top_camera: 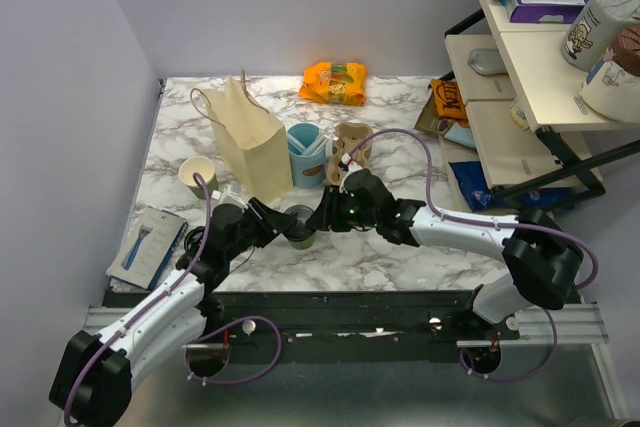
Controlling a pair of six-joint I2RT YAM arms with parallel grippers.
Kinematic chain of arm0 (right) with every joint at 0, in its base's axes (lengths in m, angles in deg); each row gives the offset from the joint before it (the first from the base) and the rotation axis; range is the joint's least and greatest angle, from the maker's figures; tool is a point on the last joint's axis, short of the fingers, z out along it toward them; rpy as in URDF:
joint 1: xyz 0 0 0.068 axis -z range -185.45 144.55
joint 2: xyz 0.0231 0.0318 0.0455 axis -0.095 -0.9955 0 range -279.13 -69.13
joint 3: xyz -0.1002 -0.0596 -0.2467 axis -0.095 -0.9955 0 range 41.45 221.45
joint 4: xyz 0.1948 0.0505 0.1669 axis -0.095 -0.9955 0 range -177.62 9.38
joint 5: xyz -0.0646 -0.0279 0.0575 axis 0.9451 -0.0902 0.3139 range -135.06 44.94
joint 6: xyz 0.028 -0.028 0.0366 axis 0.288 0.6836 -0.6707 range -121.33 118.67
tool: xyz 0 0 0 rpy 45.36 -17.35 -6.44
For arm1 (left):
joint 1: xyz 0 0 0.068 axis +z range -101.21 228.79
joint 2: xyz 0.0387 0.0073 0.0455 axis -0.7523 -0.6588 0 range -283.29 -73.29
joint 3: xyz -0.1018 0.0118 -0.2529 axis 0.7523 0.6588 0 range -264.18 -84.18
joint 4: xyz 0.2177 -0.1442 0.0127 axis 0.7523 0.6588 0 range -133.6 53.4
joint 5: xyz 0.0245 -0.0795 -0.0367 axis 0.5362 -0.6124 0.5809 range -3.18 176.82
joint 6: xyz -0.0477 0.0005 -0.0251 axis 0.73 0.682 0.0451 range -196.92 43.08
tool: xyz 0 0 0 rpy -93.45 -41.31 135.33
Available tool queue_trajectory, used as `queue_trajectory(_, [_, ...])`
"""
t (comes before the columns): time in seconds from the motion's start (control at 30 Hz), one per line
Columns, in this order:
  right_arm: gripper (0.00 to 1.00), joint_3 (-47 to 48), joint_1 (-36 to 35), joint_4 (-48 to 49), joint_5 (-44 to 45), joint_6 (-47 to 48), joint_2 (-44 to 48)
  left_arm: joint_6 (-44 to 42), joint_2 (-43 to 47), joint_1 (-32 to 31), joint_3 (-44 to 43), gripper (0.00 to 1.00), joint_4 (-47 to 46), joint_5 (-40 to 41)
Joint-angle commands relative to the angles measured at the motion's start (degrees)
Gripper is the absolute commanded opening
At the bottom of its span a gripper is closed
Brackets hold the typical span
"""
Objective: Pack the takeout coffee
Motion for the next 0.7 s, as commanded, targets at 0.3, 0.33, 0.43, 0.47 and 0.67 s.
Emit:
queue_trajectory(0.3, [0.42,-0.28,0.94,-15.23,9.69,0.11,-9.57,2.18,-2.59,-0.84,6.18,0.31,21.33,-1.45])
queue_trajectory(0.33, [0.43,-0.19,0.94,-15.93,10.4,0.02,-9.83,2.36,-3.03,-0.84,6.18,0.31,21.5,-2.07])
queue_trajectory(0.43, [0.46,-0.02,0.94,-18.05,12.42,-0.68,-9.92,2.62,-5.31,-0.84,4.86,0.31,23.61,-2.6])
queue_trajectory(0.47, [0.46,-0.19,0.85,-18.05,12.77,-0.59,-9.75,2.19,-6.36,-0.84,3.9,0.3,24.4,-2.69])
queue_trajectory(0.67, [0.57,1.47,0.85,-17.78,12.95,3.44,-7.38,-1.07,-1.65,-0.84,0.65,0.5,25.19,-2.95])
